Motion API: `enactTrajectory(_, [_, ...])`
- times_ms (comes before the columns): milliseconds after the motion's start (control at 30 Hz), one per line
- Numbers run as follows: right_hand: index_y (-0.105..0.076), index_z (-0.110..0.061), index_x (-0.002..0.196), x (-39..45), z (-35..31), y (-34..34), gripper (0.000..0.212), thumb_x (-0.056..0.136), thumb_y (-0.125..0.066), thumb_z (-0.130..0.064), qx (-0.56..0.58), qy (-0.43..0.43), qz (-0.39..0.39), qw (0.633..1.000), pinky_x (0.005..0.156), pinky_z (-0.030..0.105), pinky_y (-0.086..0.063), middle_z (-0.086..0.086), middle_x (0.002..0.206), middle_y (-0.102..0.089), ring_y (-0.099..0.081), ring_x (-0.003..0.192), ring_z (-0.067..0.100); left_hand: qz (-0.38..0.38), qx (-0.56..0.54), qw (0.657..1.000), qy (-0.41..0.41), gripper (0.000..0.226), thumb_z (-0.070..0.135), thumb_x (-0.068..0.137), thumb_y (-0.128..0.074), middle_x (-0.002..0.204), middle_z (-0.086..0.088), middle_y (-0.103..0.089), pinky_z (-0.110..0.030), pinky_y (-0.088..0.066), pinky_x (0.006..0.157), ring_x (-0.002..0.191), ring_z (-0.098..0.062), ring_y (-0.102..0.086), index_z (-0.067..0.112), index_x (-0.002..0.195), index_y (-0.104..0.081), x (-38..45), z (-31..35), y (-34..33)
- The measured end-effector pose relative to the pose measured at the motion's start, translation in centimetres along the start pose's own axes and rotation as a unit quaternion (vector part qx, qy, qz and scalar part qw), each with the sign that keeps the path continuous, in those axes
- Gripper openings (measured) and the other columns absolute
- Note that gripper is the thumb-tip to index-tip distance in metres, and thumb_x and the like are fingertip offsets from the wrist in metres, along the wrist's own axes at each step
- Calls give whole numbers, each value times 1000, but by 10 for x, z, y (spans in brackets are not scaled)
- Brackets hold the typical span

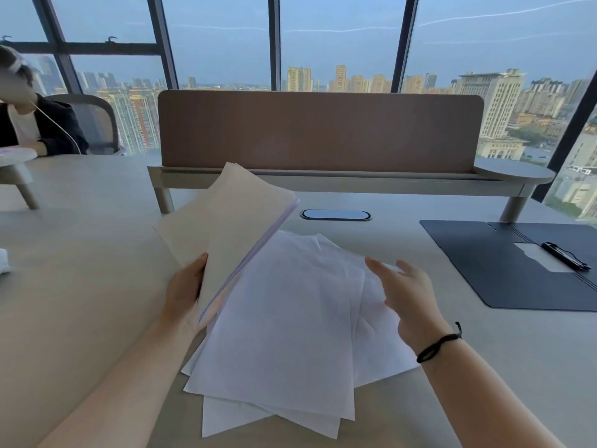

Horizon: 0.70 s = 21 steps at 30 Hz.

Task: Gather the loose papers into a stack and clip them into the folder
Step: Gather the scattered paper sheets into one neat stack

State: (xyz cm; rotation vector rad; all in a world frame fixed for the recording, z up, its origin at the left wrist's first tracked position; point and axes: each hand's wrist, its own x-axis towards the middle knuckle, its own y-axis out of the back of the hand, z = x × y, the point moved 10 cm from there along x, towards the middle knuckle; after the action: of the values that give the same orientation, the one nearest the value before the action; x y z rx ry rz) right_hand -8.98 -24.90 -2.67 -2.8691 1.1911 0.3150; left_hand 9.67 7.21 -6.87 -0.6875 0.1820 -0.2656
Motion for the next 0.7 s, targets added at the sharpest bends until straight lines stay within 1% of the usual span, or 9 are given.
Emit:
enactTrajectory(67, [-34,-14,154,4,-4,7,92,80,-78,-46,-3,13,13,1000,116,50,-37,6,155,-42,-44,139,28,3,46,999,-4,31,15,100,-54,109,-7,-78,-48,-46,107,98,-24,-75,12,92,-84,1,1,3])
enactTrajectory(167, [-57,-15,126,7,7,1,74,68,-80,-54,45,-38,-33,998,115,50,-38,6,132,-50,-49,126,27,-3,71,997,20,32,26,93,-64,125,-15,-71,-51,-42,112,116,-33,-67,7,116,-76,3,-5,2])
enactTrajectory(267, [-62,-4,110,12,12,5,53,76,-82,-39,101,-59,-26,993,89,39,-48,7,101,-48,-53,98,31,8,103,995,0,32,25,97,-61,116,-10,-76,-37,-57,95,109,-26,-72,5,118,-74,0,0,-6])
enactTrajectory(300, [-61,3,102,13,14,8,48,80,-81,-34,117,-66,-20,991,83,41,-50,6,94,-46,-51,92,31,14,104,994,-5,32,25,97,-60,116,-9,-76,-36,-58,92,108,-25,-72,5,118,-73,0,1,-6])
enactTrajectory(400, [-56,-10,85,12,16,10,26,85,-79,-23,174,-93,-17,980,89,44,-56,7,94,-53,-62,93,32,12,96,995,6,41,36,87,-70,129,-13,-70,-51,-44,111,122,-33,-65,10,118,-75,7,0,4])
enactTrajectory(500, [-61,0,89,15,17,6,27,83,-81,-17,174,-80,-34,981,83,42,-58,18,102,-61,-64,85,34,9,89,996,14,51,44,78,-78,139,-15,-63,-55,-38,115,128,-34,-60,15,120,-75,14,0,16])
enactTrajectory(567, [-62,16,108,14,14,-3,53,75,-85,-19,138,-41,-77,987,83,40,-55,19,97,-63,-61,81,34,-2,96,995,22,60,44,79,-79,141,-12,-62,-52,-35,117,129,-33,-59,11,128,-70,16,-1,16])
enactTrajectory(633, [-64,6,124,13,8,-5,65,70,-88,-22,30,18,-83,996,90,40,-56,12,104,-70,-68,90,34,-3,104,995,11,57,41,79,-79,136,-10,-65,-51,-36,117,129,-32,-60,10,127,-70,15,2,15])
enactTrajectory(700, [-69,-8,124,8,-7,-3,54,75,-87,-20,-124,111,-52,985,95,37,-54,3,110,-70,-68,102,22,-1,110,994,10,57,43,78,-78,135,-10,-66,-52,-38,116,128,-32,-61,11,126,-71,14,1,15])
